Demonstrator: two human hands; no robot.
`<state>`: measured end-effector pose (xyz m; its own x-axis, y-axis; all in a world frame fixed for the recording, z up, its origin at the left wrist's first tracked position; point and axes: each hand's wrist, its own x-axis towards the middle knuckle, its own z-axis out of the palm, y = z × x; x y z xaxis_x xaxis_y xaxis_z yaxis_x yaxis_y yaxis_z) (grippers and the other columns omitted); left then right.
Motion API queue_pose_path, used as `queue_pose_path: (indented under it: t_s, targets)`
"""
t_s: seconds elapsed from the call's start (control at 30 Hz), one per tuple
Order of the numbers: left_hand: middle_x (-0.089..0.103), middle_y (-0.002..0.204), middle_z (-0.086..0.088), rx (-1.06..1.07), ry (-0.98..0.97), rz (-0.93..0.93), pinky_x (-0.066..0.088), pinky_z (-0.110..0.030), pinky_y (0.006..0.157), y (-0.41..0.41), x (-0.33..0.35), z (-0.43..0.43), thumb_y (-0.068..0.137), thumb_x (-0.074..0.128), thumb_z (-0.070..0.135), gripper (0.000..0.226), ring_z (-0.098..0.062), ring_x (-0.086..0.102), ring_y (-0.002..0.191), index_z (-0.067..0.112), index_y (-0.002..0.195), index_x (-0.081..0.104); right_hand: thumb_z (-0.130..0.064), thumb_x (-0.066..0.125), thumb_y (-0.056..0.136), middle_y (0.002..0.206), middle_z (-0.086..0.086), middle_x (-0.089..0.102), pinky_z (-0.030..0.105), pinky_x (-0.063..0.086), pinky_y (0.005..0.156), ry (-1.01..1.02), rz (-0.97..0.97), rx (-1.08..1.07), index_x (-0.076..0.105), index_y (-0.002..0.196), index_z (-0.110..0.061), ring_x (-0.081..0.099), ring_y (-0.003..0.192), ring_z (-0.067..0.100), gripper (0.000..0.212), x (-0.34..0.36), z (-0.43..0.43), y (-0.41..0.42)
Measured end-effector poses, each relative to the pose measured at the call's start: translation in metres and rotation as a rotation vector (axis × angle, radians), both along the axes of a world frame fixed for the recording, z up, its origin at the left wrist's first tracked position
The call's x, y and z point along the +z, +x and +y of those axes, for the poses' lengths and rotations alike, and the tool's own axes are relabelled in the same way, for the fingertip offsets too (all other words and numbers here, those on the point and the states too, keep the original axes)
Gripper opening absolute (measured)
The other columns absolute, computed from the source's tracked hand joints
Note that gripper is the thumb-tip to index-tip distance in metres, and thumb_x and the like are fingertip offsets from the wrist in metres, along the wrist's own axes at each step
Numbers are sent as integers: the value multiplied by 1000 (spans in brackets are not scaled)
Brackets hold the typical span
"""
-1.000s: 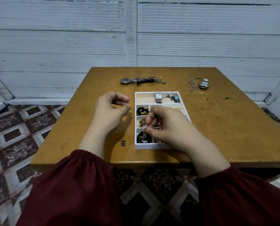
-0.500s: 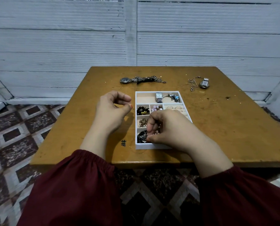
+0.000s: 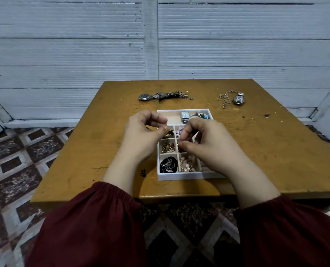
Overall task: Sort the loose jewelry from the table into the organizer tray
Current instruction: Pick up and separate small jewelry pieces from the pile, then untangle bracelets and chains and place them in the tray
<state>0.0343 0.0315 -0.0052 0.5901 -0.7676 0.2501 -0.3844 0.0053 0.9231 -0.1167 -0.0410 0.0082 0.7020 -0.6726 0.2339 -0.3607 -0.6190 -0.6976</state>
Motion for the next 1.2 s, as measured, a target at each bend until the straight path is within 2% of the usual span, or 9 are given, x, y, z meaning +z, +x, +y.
queue_pose_path:
  t_s: [0.13,0.23,0.27,0.43,0.6,0.7,0.87,1.03,1.2]
  targets:
    - [64,77,3,-68,-9,5,44,-16,58,-12,6,-15,78,70,1,17,3,50,53,16,84,65,-13,72,75,62,-15,58,16,33,51,-10,-95,-118,59,68,-25,50,50,-4,19,0,-13,-1]
    - [66,79,-1,-106,-21,10,49,-26,61,-17,13,-30,78,69,0,19,-15,59,60,17,82,64,-14,72,75,60,-15,57,17,33,50,-3,-166,-194,58,68,-25,49,47,-4,20,2,-26,-5]
    - [66,79,-1,-120,-15,7,49,-24,59,-19,15,-35,79,69,0,18,-17,59,60,16,83,64,-14,72,76,61,-14,57,16,33,50,2,-188,-214,58,68,-25,50,47,-5,20,3,-31,-7]
    - [63,76,4,-186,21,-88,41,-13,51,-24,26,-69,80,68,2,16,3,47,46,18,81,64,-15,73,76,68,-12,60,22,36,55,-4,-236,-346,60,71,-23,49,51,-4,16,7,-69,-21]
    - [61,72,6,-225,80,-157,43,-13,54,-28,36,-111,81,67,5,10,6,48,46,14,85,66,-12,71,76,68,-12,59,23,40,61,16,-267,-490,57,67,-25,51,58,0,21,6,-117,-38]
    - [58,67,4,-272,126,-123,40,-11,49,-31,37,-139,81,67,3,11,5,47,44,14,83,65,-11,69,77,69,-12,59,22,40,60,28,-252,-556,59,71,-24,53,63,2,17,6,-145,-45]
    - [57,64,6,-305,215,-190,40,-19,56,-25,37,-187,80,67,3,18,-5,50,55,20,76,61,-14,68,79,70,-13,59,10,35,56,1,-179,-612,65,83,-18,51,63,-3,6,4,-187,-50]
    - [57,65,7,-272,296,-297,41,-21,57,-10,36,-232,80,67,6,20,-7,52,58,23,71,62,-13,67,80,73,-13,61,15,36,55,0,-124,-584,65,84,-21,52,65,-3,9,-7,-224,-42]
    - [57,64,11,-270,382,-476,38,-20,56,-1,27,-258,80,71,12,9,-6,51,62,20,80,70,-13,66,81,75,-11,62,24,42,60,25,-110,-565,63,83,-24,58,70,11,12,-22,-245,-35]
